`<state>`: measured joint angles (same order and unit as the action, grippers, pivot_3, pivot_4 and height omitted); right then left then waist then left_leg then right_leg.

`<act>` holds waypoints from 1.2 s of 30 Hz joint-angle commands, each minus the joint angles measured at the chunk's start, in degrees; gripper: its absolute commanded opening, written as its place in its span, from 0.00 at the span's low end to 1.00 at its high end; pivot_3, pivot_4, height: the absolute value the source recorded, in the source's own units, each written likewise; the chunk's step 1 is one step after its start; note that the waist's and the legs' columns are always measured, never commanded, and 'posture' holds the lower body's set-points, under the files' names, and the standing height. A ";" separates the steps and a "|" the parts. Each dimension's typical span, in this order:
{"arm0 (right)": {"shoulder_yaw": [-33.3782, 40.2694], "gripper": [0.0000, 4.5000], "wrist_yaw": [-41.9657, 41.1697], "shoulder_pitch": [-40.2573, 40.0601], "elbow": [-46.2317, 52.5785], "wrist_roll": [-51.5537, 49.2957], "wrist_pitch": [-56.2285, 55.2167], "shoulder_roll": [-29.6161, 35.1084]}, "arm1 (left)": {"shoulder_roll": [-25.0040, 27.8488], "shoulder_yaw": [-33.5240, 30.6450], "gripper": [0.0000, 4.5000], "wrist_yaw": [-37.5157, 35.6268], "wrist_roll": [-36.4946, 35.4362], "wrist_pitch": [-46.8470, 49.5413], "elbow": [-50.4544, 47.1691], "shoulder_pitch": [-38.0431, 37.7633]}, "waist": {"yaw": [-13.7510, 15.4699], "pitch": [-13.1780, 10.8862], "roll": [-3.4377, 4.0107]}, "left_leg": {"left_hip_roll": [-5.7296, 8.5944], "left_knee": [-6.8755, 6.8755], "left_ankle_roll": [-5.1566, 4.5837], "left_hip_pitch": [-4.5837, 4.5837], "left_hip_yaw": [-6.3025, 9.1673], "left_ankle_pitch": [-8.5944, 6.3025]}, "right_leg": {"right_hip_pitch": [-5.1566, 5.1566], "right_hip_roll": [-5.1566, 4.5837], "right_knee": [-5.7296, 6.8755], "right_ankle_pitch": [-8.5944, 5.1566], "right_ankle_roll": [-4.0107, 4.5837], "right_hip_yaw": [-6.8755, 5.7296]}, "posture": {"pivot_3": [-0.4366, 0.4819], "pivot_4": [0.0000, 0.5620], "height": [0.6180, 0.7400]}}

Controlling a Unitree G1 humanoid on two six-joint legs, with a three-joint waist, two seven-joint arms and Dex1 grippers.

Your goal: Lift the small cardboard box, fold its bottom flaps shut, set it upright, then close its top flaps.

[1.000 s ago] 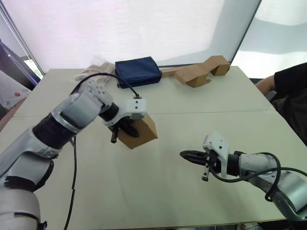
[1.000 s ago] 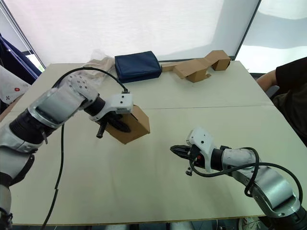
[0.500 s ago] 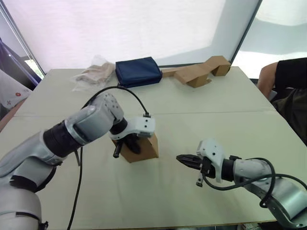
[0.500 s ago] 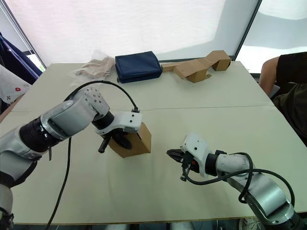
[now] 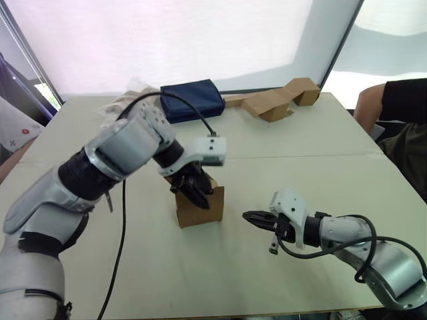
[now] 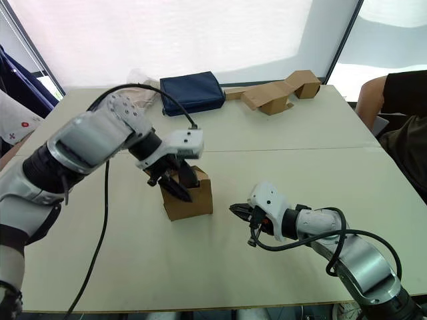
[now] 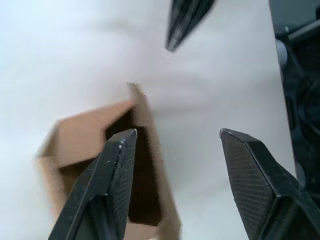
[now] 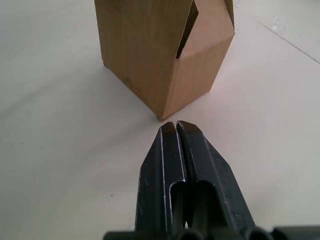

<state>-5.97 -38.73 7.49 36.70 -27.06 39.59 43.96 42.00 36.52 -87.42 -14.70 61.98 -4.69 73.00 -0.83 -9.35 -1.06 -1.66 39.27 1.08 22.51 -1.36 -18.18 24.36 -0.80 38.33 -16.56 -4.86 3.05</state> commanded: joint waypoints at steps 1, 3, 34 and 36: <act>0.40 0.00 -0.95 1.18 0.01 0.36 -0.70 -0.11 | -0.39 -6.43 0.61 1.03 -2.65 0.19 3.21 1.81 | 0.01 0.00 -0.01 | 0.00 0.00 0.00 0.00 0.00 0.00 | 0.00 0.00 0.00 0.00 0.00 0.00 | 0.48 0.27 1.00; 0.75 0.00 -1.27 1.22 -0.44 0.47 -0.87 0.00 | -0.68 -10.74 0.61 3.55 -3.72 0.20 5.55 0.99 | 0.03 0.00 -0.01 | -0.01 0.00 0.00 0.01 0.00 0.00 | 0.00 -0.01 -0.01 0.00 0.00 0.00 | 0.48 0.27 1.00; -7.21 0.00 -3.84 12.86 -25.88 13.34 -15.09 -12.59 | -2.28 -41.83 0.00 40.58 -6.08 -15.87 -19.99 -65.64 | -0.10 0.08 -0.05 | 0.08 -0.03 0.13 -0.10 -0.11 0.07 | -0.02 -0.74 0.20 0.02 -0.02 -0.09 | 0.48 0.27 1.00; -8.14 0.00 -3.95 13.45 -27.15 14.35 -15.62 -13.68 | -2.88 -41.73 0.00 40.34 -7.84 -15.50 -20.03 -65.80 | -0.11 0.08 -0.05 | 0.06 -0.03 0.14 -0.10 -0.11 0.07 | -0.02 -0.72 0.22 0.02 -0.02 -0.09 | 0.48 0.27 1.00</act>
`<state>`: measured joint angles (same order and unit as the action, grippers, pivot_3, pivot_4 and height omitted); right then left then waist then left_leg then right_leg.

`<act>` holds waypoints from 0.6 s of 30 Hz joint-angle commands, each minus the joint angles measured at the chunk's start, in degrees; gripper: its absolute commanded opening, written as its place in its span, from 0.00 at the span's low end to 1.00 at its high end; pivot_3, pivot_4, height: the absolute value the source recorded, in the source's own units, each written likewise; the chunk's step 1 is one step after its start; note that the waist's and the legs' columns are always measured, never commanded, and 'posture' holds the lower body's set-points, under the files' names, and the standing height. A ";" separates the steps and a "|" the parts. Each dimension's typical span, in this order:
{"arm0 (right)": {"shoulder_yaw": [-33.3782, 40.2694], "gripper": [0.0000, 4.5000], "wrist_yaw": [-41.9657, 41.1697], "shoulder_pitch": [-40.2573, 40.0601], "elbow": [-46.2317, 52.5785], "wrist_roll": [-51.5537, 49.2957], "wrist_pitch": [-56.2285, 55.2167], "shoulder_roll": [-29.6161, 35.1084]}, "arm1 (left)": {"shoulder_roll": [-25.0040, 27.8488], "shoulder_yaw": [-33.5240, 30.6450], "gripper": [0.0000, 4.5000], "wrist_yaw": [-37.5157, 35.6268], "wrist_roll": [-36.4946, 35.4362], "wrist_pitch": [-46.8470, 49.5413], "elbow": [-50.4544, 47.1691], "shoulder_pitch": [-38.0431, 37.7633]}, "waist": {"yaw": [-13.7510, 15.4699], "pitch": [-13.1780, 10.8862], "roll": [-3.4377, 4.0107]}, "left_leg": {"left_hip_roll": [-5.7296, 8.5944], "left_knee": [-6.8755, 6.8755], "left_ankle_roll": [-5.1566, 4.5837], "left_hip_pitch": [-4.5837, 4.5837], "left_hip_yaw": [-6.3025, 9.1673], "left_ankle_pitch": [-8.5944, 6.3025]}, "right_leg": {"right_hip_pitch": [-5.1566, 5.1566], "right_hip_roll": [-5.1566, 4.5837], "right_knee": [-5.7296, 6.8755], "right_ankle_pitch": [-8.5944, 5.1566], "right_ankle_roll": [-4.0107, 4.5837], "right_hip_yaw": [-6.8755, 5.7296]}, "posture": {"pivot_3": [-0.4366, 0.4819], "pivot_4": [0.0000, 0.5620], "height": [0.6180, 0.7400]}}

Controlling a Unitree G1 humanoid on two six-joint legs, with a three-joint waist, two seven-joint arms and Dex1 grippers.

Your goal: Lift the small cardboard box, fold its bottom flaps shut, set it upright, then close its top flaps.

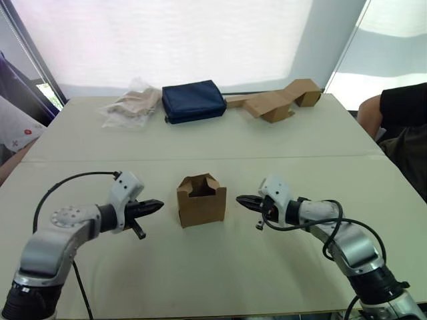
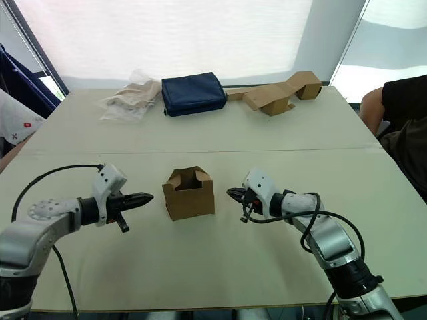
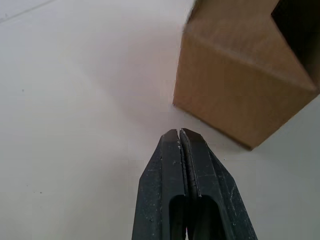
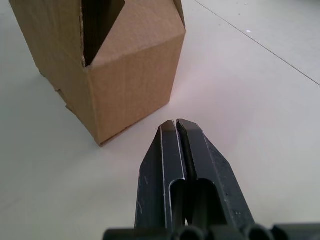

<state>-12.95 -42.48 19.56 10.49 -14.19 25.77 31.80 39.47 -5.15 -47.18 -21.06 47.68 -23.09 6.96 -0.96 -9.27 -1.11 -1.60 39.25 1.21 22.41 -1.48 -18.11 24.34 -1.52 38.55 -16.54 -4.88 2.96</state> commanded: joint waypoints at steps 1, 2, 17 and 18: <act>-1.56 0.00 -0.23 1.50 -1.35 1.92 -2.01 -2.09 | -0.59 0.09 0.00 -0.07 -1.87 -1.64 -1.50 0.11 | 0.01 0.00 0.00 | -0.01 0.00 0.00 0.00 0.01 0.00 | 0.00 0.01 0.01 0.00 0.00 0.00 | 0.48 0.27 1.00; -1.72 0.00 -0.34 1.51 -1.55 2.12 -2.19 -2.53 | -0.68 0.56 0.00 0.17 -1.67 -2.15 -1.38 0.14 | 0.08 0.00 0.00 | -0.02 0.00 0.00 0.00 0.03 0.00 | 0.00 0.02 0.01 0.00 0.00 0.00 | 0.48 0.27 1.00; -3.98 0.00 -3.53 -4.28 5.32 2.74 0.89 -1.73 | -2.60 7.96 0.00 1.25 -0.80 -5.10 -0.31 -0.25 | 0.07 0.01 0.02 | 0.00 -0.01 0.00 0.00 0.03 0.00 | 0.00 0.00 0.00 0.00 0.00 -0.01 | 0.48 0.27 1.00; -3.88 0.00 -3.45 -4.60 5.70 2.70 1.14 -1.63 | -2.80 7.86 0.00 1.30 -1.18 -5.03 -0.05 -0.12 | 0.08 0.01 0.01 | 0.00 -0.01 -0.01 0.00 0.03 0.00 | 0.00 0.00 0.00 0.00 0.00 -0.01 | 0.48 0.27 1.00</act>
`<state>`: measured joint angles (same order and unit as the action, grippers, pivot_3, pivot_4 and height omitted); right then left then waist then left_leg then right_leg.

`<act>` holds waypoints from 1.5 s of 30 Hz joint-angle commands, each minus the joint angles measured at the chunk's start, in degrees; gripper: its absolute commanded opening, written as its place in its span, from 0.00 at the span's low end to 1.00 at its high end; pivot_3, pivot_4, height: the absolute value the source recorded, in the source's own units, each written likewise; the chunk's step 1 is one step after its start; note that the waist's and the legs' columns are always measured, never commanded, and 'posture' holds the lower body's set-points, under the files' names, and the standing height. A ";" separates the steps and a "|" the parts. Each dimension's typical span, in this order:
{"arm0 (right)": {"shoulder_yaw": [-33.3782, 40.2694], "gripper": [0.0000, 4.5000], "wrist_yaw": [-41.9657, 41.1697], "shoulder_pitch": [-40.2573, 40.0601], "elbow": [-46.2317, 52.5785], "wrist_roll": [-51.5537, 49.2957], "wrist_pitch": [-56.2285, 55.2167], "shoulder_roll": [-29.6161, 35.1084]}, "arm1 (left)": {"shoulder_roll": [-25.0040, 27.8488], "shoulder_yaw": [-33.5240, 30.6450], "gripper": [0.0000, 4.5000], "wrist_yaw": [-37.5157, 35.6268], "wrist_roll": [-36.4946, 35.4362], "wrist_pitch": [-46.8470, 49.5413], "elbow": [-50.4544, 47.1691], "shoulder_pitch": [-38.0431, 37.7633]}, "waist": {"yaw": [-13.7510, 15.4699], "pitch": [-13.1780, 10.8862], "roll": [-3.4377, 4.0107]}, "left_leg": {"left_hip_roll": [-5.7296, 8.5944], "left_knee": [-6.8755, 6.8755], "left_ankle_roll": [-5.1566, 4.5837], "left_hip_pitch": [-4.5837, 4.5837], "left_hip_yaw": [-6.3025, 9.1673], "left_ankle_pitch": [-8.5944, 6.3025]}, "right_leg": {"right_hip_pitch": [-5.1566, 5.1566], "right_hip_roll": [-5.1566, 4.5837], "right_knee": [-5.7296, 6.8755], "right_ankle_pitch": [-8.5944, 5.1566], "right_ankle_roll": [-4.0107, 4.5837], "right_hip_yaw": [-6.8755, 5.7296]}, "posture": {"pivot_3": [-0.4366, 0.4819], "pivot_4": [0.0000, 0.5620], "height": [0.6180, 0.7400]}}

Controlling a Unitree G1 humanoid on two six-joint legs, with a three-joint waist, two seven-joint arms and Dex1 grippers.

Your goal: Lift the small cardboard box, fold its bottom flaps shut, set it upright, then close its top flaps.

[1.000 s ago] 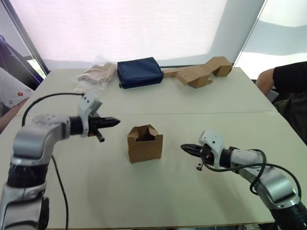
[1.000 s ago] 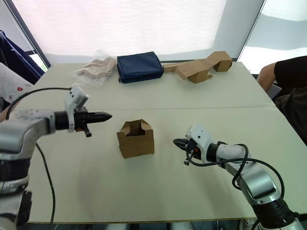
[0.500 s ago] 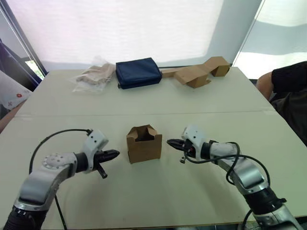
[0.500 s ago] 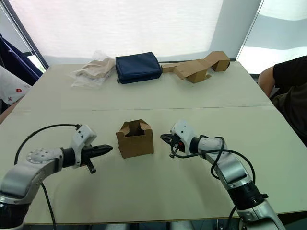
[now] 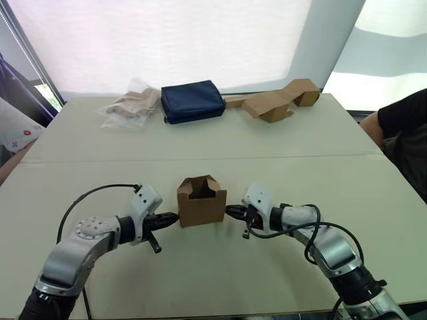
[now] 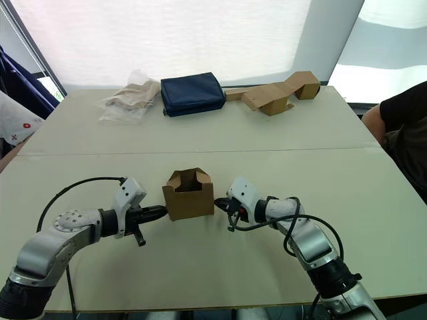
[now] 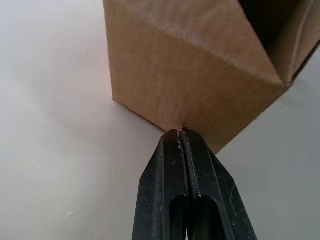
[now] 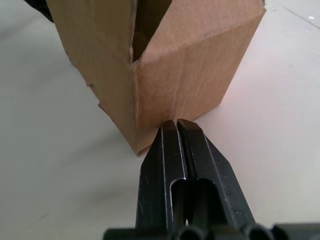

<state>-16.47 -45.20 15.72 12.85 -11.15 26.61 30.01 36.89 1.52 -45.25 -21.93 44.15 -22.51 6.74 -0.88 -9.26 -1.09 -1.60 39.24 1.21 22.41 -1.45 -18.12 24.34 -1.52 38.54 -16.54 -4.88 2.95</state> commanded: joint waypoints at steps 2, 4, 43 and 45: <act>-0.03 0.00 -0.46 -1.36 4.48 -0.56 1.25 0.25 | -0.61 1.00 0.00 -0.52 -0.96 -1.08 -0.02 0.51 | -0.02 0.00 0.00 | 0.00 0.00 0.00 0.00 -0.01 0.00 | 0.00 0.00 -0.01 0.00 0.00 0.00 | 0.48 0.27 1.00; 0.15 0.00 -0.46 -2.06 6.02 -0.86 2.40 0.44 | -0.51 1.25 0.00 -1.03 -1.04 -1.40 0.31 0.66 | -0.03 0.00 0.00 | 0.00 0.00 0.00 -0.01 -0.01 0.00 | 0.00 0.01 0.00 0.00 0.00 -0.01 | 0.48 0.27 1.00; 12.72 0.00 -7.65 -4.05 13.68 -7.31 5.69 13.20 | 10.05 -7.80 0.00 -13.07 -12.72 4.63 7.01 6.21 | 0.26 -0.02 -0.03 | 0.00 -0.01 -0.01 0.00 0.03 0.00 | -0.07 0.07 -0.10 -0.01 0.01 -0.10 | 0.48 0.27 1.00; 15.34 0.00 -7.95 -1.77 14.41 -11.32 8.35 12.64 | 9.81 -9.17 0.00 -14.04 -16.09 6.64 8.14 10.50 | 0.24 -0.03 -0.04 | 0.01 0.00 -0.01 0.00 0.05 0.00 | -0.09 0.11 -0.10 0.00 0.00 -0.13 | 0.48 0.27 1.00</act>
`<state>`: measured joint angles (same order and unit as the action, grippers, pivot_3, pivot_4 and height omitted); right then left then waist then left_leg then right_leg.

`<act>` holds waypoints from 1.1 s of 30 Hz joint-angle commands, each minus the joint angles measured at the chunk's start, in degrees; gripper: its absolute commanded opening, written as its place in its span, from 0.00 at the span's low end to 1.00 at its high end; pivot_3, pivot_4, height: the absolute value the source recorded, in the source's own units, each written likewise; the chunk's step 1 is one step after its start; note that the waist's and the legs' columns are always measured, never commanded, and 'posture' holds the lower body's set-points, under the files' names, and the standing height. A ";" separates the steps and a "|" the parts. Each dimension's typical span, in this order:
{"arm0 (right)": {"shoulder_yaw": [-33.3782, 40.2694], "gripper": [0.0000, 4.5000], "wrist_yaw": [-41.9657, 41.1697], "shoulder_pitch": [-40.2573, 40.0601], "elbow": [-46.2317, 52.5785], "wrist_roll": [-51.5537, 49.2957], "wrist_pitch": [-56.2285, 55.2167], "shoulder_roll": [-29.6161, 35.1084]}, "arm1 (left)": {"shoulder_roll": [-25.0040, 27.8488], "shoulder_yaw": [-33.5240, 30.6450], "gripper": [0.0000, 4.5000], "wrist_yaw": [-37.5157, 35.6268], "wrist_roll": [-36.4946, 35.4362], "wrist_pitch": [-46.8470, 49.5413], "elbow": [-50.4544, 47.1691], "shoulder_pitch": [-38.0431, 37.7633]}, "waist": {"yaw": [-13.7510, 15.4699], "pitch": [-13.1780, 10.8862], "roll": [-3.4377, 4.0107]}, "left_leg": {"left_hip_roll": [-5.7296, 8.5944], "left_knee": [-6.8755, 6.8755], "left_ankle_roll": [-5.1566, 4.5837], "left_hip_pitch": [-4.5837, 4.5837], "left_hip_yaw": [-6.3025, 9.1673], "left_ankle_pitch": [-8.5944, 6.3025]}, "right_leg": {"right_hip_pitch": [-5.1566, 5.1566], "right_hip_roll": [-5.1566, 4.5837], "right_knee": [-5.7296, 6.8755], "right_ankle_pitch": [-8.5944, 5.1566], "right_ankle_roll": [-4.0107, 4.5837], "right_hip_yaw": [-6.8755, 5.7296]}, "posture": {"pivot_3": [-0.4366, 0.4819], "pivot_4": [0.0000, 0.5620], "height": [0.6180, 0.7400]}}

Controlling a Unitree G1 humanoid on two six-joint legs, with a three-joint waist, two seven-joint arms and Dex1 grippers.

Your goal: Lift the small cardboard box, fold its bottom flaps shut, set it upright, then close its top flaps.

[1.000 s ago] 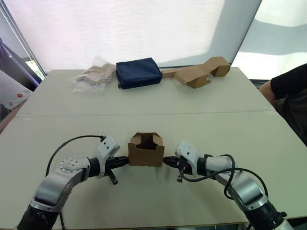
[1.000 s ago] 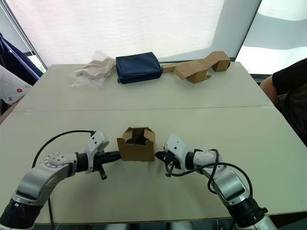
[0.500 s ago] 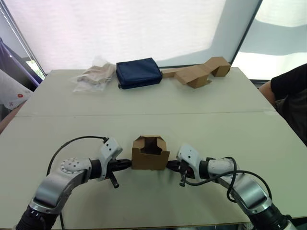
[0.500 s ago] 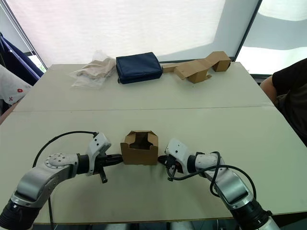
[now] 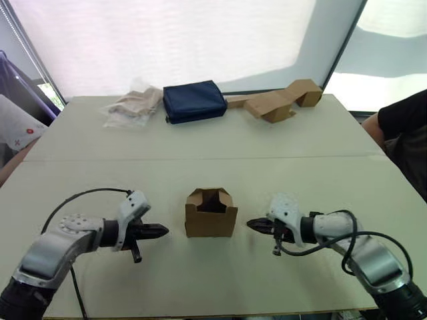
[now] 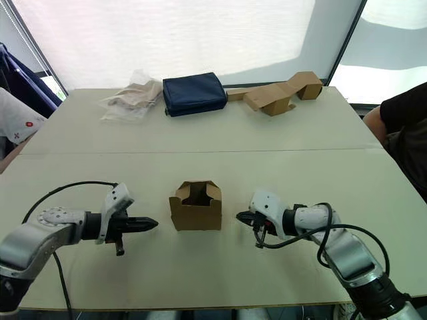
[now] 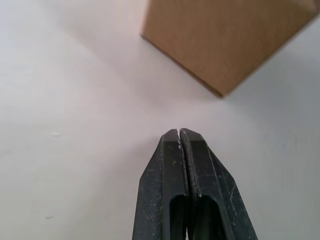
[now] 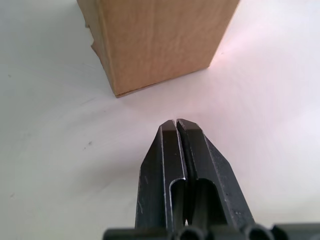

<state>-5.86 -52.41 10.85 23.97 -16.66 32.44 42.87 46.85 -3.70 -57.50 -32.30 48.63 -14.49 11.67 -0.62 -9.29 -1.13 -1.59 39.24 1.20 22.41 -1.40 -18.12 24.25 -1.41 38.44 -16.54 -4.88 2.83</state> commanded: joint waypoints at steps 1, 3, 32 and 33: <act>5.44 0.00 -0.66 3.97 3.52 -7.10 3.44 -0.47 | -0.17 -4.14 0.00 -2.02 -6.66 2.80 0.42 6.91 | -0.08 0.00 0.00 | 0.00 0.01 0.00 0.00 0.00 0.00 | -0.01 0.00 -0.01 0.00 0.00 0.00 | 0.48 0.27 1.00; 5.79 0.00 -0.38 6.30 4.01 -9.51 5.34 -1.18 | -0.45 -3.77 0.00 -2.54 -8.18 3.69 0.63 9.68 | -0.25 0.00 0.01 | 0.01 0.00 -0.02 0.00 0.00 -0.01 | -0.01 -0.01 -0.03 0.00 0.00 0.00 | 0.48 0.27 1.00; -10.12 0.00 1.65 17.30 -5.78 0.65 0.57 -7.31 | -6.22 7.54 0.00 0.66 -0.89 -3.63 0.55 10.73 | -0.25 0.01 0.02 | 0.00 0.00 -0.05 0.00 -0.01 -0.03 | 0.02 -0.06 -0.02 0.00 0.00 0.03 | 0.48 0.27 1.00; -10.13 0.00 1.67 17.26 -6.01 0.81 0.66 -7.45 | -6.32 7.53 0.00 0.74 -0.89 -3.62 0.43 10.72 | -0.24 0.01 0.02 | 0.00 0.00 -0.05 0.00 -0.02 -0.03 | 0.02 -0.06 -0.02 0.00 0.00 0.03 | 0.48 0.27 1.00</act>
<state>-15.99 -50.86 27.32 17.64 -16.73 33.74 34.96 40.47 3.68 -57.02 -33.52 45.58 -13.49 22.20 -0.86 -9.28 -1.10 -1.58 39.24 1.15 22.42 -1.41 -18.15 24.27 -1.48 38.42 -16.54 -4.88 2.86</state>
